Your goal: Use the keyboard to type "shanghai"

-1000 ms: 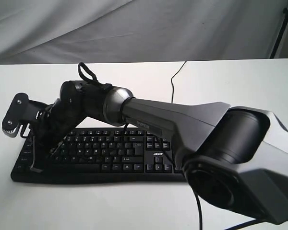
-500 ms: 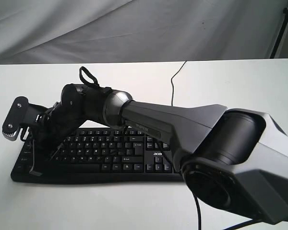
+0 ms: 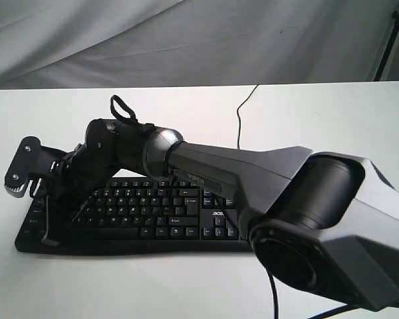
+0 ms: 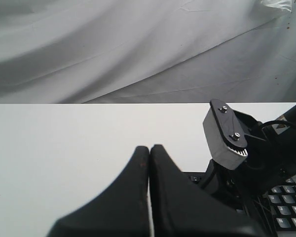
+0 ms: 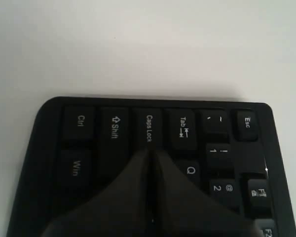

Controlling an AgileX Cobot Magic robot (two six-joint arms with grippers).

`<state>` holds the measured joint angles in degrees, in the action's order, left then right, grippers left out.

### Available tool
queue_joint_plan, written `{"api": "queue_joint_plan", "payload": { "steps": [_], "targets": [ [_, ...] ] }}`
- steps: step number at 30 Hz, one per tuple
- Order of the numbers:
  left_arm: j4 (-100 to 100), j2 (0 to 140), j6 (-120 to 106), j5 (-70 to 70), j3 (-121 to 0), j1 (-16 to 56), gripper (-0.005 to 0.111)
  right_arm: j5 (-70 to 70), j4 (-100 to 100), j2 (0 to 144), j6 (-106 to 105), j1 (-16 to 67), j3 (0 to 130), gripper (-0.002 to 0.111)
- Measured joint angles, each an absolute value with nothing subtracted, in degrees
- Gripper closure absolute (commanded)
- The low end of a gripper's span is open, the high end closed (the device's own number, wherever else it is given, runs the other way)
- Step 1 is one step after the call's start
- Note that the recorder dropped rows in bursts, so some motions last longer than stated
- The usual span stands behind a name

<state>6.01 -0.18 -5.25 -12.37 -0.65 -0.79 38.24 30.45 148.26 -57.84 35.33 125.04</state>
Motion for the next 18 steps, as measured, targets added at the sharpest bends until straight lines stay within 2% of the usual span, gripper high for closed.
{"api": "queue_joint_plan", "payload": {
  "steps": [18],
  "targets": [
    [6.01,-0.18,-5.25,-12.37,-0.65,-0.79,0.106,37.41,30.54,148.71,-57.87,35.33,125.22,0.108]
  ]
}}
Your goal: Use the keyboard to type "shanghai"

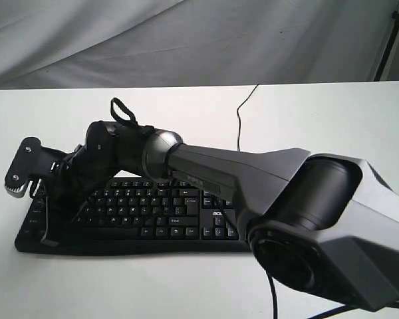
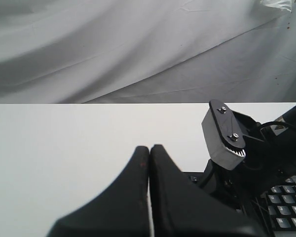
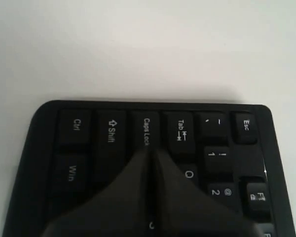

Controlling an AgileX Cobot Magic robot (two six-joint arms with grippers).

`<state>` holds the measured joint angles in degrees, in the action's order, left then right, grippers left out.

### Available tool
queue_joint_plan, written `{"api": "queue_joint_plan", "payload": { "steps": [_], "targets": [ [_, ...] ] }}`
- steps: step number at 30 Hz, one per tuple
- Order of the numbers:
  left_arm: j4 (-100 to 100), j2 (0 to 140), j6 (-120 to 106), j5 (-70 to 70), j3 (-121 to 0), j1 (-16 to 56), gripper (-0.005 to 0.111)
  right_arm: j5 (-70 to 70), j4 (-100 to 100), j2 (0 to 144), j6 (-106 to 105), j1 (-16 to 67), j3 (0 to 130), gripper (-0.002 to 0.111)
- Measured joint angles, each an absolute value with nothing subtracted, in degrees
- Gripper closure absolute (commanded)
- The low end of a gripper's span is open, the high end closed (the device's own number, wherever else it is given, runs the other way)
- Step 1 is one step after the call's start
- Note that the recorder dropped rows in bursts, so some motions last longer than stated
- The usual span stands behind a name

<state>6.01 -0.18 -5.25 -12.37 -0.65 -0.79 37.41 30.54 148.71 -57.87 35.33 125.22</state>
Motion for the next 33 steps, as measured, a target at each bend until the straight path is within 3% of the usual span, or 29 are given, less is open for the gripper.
{"api": "queue_joint_plan", "payload": {
  "steps": [33],
  "targets": [
    [6.01,-0.18,-5.25,-12.37,-0.65,-0.79,0.106,53.81,23.41,139.62,-55.5,32.98,120.67,0.108]
  ]
}}
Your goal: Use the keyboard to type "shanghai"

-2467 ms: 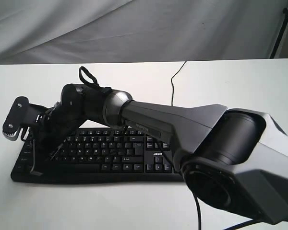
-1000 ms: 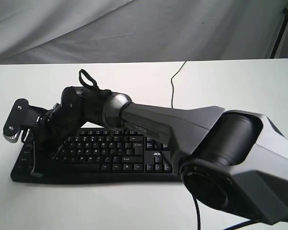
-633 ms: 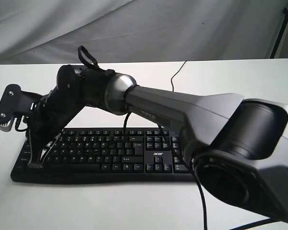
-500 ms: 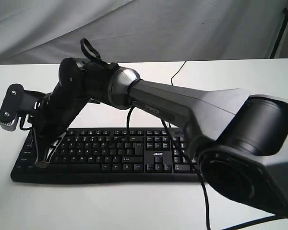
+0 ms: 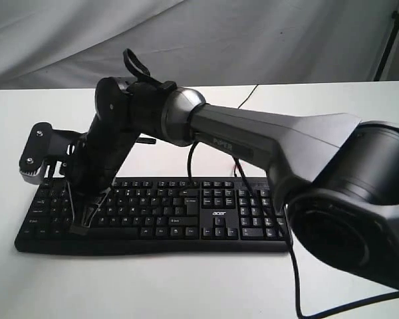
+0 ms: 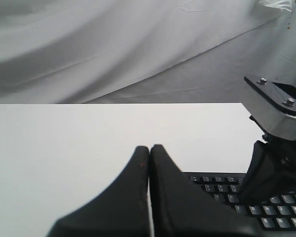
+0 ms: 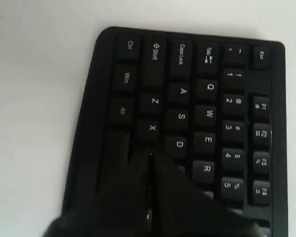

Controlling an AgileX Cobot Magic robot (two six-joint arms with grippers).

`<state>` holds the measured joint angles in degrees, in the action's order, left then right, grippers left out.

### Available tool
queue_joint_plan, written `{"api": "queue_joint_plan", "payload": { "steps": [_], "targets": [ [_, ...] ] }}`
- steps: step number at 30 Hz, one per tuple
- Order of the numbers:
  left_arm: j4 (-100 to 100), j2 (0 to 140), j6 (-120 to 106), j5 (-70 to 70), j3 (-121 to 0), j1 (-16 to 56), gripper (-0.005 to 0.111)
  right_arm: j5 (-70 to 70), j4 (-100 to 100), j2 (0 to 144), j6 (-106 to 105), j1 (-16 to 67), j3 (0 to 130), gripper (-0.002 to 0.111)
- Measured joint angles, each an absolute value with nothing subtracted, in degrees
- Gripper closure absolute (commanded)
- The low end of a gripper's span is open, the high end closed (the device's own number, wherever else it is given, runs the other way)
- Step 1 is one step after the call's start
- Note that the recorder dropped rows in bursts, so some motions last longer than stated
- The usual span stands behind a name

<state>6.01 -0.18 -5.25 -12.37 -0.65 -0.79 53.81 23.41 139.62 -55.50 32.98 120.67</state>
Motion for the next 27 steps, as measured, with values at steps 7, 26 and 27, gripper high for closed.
{"api": "queue_joint_plan", "payload": {
  "steps": [7,26,27],
  "targets": [
    [6.01,-0.18,-5.25,-12.37,-0.65,-0.79,0.106,48.97,22.77,135.07,-55.96,32.5,111.45,0.108],
    [6.01,-0.18,-5.25,-12.37,-0.65,-0.79,0.106,34.25,41.57,129.11,-74.34,28.35,91.43,0.108],
    [6.01,-0.18,-5.25,-12.37,-0.65,-0.79,0.106,34.04,42.1,129.11,-74.97,28.35,91.43,0.108]
  ]
}}
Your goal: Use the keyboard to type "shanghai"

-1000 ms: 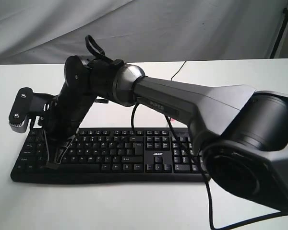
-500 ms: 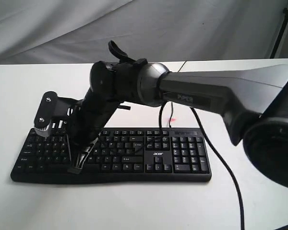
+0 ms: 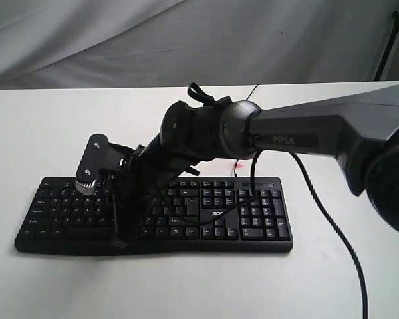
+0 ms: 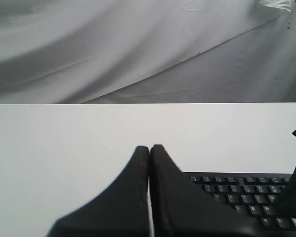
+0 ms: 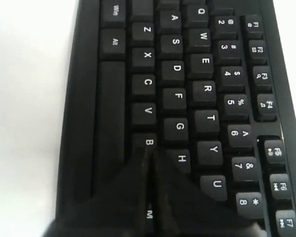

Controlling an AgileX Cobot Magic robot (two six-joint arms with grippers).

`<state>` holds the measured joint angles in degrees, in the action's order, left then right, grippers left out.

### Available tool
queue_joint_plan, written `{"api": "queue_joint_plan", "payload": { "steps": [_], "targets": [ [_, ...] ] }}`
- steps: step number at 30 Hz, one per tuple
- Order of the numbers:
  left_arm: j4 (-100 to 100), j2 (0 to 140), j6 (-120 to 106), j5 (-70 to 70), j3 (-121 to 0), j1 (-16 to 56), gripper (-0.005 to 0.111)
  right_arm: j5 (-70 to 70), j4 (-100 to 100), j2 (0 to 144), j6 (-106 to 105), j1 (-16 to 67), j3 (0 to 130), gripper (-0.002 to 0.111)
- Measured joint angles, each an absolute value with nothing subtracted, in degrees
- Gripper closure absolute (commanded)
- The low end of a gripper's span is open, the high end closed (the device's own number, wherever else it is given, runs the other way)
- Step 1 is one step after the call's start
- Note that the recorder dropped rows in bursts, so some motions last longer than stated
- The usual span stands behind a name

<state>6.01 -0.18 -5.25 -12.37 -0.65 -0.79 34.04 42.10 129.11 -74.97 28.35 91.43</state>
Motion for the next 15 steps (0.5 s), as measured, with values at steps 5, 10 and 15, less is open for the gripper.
{"api": "queue_joint_plan", "payload": {
  "steps": [5,10,15],
  "targets": [
    [6.01,-0.18,-5.25,-12.37,-0.65,-0.79,0.106,33.72,43.34,129.11,-75.94,28.35,91.43,0.108],
    [6.01,-0.18,-5.25,-12.37,-0.65,-0.79,0.106,33.43,43.34,129.11,-76.05,28.35,91.43,0.108],
    [6.01,-0.18,-5.25,-12.37,-0.65,-0.79,0.106,33.05,43.34,129.11,-76.05,28.35,91.43,0.108]
  ]
}}
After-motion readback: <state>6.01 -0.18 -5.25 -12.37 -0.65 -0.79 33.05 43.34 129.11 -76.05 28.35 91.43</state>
